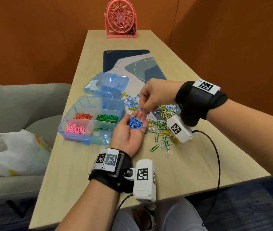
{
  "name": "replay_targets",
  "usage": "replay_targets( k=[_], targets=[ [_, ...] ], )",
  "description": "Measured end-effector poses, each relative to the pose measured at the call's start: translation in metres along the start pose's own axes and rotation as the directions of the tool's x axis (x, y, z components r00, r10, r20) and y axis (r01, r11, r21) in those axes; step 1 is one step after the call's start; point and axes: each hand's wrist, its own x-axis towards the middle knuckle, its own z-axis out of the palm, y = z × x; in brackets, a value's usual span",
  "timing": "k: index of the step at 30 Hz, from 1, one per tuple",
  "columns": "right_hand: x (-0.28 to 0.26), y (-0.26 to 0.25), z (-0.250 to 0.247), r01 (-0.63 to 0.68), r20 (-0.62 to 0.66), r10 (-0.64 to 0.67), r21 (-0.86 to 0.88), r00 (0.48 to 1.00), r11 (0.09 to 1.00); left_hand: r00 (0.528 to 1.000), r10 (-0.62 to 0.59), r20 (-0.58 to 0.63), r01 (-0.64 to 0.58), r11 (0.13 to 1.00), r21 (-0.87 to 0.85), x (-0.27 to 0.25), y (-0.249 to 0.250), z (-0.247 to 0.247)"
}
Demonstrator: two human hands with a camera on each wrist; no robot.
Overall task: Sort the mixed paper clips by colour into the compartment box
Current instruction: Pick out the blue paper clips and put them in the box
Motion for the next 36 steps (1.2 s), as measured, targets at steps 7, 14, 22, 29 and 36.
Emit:
replay_targets(
  k=[7,14,22,29,36],
  targets=[
    [0.012,0.016,-0.011,-0.080,-0.099,0.065,-0.158,0.993,0.984,1.000,-0.005,-0.010,0.005,1.000,0.000,0.000,0.000,0.001],
    [0.017,0.063,-0.021,-0.343,-0.179,0.294,-0.419,0.939,0.840,1.000,-0.021,0.007,0.021,1.000,0.005,0.000,-0.001,0.001],
    [0.018,0.077,-0.017,-0.317,-0.124,0.293,-0.454,0.948,0.833,1.000,-0.012,-0.020,0.013,1.000,0.017,-0.001,-0.002,0.002],
    [0.020,0.079,-0.014,-0.298,-0.123,0.272,-0.445,0.954,0.845,0.999,0.018,-0.035,-0.017,1.000,0.016,-0.001,-0.002,0.002],
    [0.025,0.072,-0.022,-0.286,-0.158,0.245,-0.352,0.957,0.891,0.999,0.024,-0.035,-0.023,1.000,0.020,0.000,-0.002,0.005]
  ],
)
